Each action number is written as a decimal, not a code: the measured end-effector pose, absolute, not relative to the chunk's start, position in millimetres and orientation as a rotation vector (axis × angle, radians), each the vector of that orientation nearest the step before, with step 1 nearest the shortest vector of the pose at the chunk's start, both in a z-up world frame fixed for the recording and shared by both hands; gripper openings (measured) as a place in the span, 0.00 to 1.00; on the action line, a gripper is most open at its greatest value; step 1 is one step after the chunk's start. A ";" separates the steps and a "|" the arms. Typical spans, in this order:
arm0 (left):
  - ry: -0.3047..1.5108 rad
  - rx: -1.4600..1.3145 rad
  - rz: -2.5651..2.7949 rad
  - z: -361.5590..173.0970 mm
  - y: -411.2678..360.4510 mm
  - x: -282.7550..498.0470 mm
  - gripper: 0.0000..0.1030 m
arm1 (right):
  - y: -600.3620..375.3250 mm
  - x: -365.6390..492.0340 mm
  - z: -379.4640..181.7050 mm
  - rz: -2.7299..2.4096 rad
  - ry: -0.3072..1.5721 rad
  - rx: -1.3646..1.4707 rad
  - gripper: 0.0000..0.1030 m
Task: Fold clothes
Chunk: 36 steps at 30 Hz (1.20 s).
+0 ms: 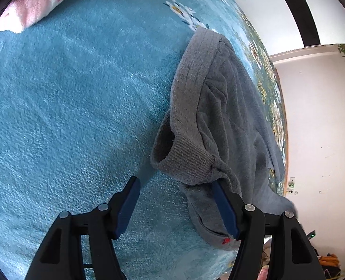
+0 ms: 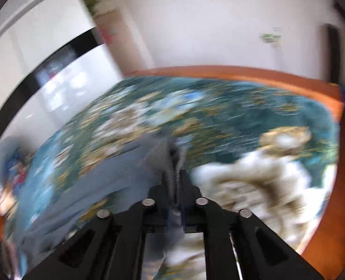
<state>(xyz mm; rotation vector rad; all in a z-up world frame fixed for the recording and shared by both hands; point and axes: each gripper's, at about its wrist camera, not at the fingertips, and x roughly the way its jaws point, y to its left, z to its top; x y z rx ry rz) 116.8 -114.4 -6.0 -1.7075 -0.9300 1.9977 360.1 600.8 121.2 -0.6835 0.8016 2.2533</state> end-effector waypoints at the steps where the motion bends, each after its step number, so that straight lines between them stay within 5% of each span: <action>1: -0.938 -1.704 1.994 -6.2 -115.5 117.5 0.68 | 612.0 367.5 108.8 2.201 0.836 -0.697 0.05; 9: -1.008 -1.688 1.937 -2.8 -120.9 125.7 0.69 | 648.0 417.3 39.5 2.024 1.143 -0.662 0.09; 17: -0.980 -1.627 1.965 14.6 -104.6 125.7 0.77 | 601.6 443.0 35.9 2.174 1.364 -0.643 0.41; 24: -0.902 -1.719 2.019 10.2 -84.7 123.7 0.76 | 565.4 429.9 23.1 2.219 1.488 -0.682 0.43; 26: -0.888 -1.728 2.034 8.9 -82.3 123.4 0.66 | 559.5 429.4 21.8 2.224 1.532 -0.651 0.43; 28: -0.892 -1.757 2.037 4.8 -83.0 120.4 0.40 | 554.6 429.8 19.0 2.206 1.573 -0.631 0.41; 30: -0.906 -1.783 2.033 1.3 -85.4 120.1 0.20 | 555.7 428.4 15.5 2.159 1.581 -0.627 0.20; 31: -0.934 -1.776 2.022 1.0 -88.2 119.9 0.16 | 556.8 428.0 13.0 2.132 1.593 -0.627 0.05; 36: -1.051 -1.633 1.956 29.9 -109.5 131.1 0.12 | 561.1 434.2 22.0 2.108 1.686 -0.512 0.03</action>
